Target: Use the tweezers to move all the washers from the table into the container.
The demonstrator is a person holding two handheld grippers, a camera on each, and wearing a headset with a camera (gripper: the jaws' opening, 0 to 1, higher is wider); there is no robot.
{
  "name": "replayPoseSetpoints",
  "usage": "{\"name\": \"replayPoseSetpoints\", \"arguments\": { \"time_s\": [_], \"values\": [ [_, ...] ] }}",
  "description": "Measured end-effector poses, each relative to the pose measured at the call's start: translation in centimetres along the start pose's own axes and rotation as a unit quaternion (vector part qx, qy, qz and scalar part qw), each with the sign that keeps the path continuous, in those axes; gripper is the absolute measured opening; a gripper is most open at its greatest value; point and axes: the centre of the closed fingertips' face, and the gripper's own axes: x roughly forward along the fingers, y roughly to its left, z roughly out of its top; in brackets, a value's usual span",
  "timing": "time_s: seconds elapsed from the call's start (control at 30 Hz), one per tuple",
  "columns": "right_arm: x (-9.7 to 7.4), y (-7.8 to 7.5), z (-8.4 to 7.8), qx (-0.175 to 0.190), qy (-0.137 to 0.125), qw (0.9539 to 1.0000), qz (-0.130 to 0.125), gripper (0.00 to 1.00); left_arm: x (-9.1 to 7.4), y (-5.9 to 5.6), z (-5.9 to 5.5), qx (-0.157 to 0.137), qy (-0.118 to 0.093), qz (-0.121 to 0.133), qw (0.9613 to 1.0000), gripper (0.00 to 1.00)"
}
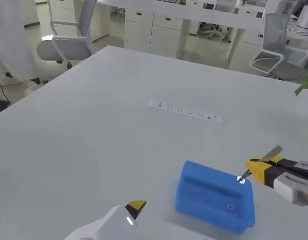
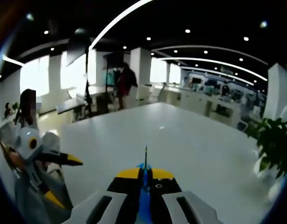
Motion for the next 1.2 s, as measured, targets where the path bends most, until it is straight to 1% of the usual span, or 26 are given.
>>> {"name": "replayPoseSetpoints", "arguments": {
  "time_s": [0.1, 0.2, 0.33, 0.47, 0.57, 0.7, 0.73, 0.77, 0.8, 0.83, 0.87, 0.9, 0.97, 1.07, 1.2],
  "values": [
    [0.0, 0.0, 0.0, 0.0, 0.0, 1.0, 0.0, 0.03, 0.1, -0.2, -0.2, 0.003, 0.006, -0.004, 1.0, 0.88],
    [-0.3, 0.1, -0.5, 0.008, -0.002, 1.0, 0.0, 0.03, 0.1, -0.3, -0.3, 0.007, 0.011, -0.007, 0.9999, 0.88],
    [-0.3, 0.0, -1.1, 0.016, 0.002, 0.9999, -0.002, 0.03, 0.1, -0.4, -0.3, 0.007, 0.01, -0.009, 0.9999, 0.87],
    [-0.4, -0.1, -1.2, 0.012, 0.001, 0.9999, 0.001, 0.03, 0.1, -0.4, -0.5, 0.012, 0.015, -0.009, 0.9998, 0.87],
    [-0.2, -0.5, -1.1, 0.019, -0.004, 0.9998, 0.002, 0.03, 0.1, -0.3, -0.4, 0.01, 0.013, -0.007, 0.9998, 0.87],
    [0.3, -1.4, -1.5, 0.026, 0.0, 0.9997, -0.001, 0.03, 0.1, -0.3, -0.4, 0.011, 0.014, -0.007, 0.9998, 0.87],
    [0.5, -1.6, -1.7, 0.033, 0.0, 0.9995, -0.002, 0.03, 0.1, -0.4, -0.5, 0.012, 0.015, -0.008, 0.9998, 0.87],
    [0.7, -1.8, -2.0, 0.055, 0.002, 0.9985, 0.0, 0.03, 0.1, -0.4, -0.5, 0.014, 0.017, -0.01, 0.9997, 0.87],
    [0.9, -1.9, -2.1, 0.066, 0.001, 0.9978, 0.002, 0.03, 0.1, -0.5, -0.6, 0.015, 0.017, -0.011, 0.9997, 0.86],
    [1.2, -1.9, -2.2, 0.075, -0.003, 0.9971, 0.006, 0.03, 0.1, -0.5, -0.6, 0.016, 0.018, -0.012, 0.9996, 0.86],
    [1.6, -1.9, -2.6, 0.092, -0.002, 0.9956, 0.016, 0.03, 0.1, -0.6, -0.6, 0.017, 0.019, -0.013, 0.9996, 0.86],
    [1.9, -2.0, -2.8, 0.098, -0.002, 0.9951, 0.017, 0.03, 0.1, -0.6, -0.6, 0.017, 0.019, -0.014, 0.9996, 0.86],
    [2.5, -2.2, -3.7, 0.123, 0.007, 0.9921, 0.024, 0.03, 0.1, -0.6, -0.6, 0.017, 0.02, -0.015, 0.9995, 0.86],
    [3.3, -2.7, -4.6, 0.132, 0.018, 0.9908, 0.023, 0.03, 0.1, -0.7, -0.8, 0.018, 0.023, -0.016, 0.9994, 0.85],
    [4.0, -2.7, -5.6, 0.14, 0.034, 0.9891, 0.029, 0.03, 0.2, -0.8, -0.8, 0.021, 0.025, -0.02, 0.9993, 0.83]
  ]
}}
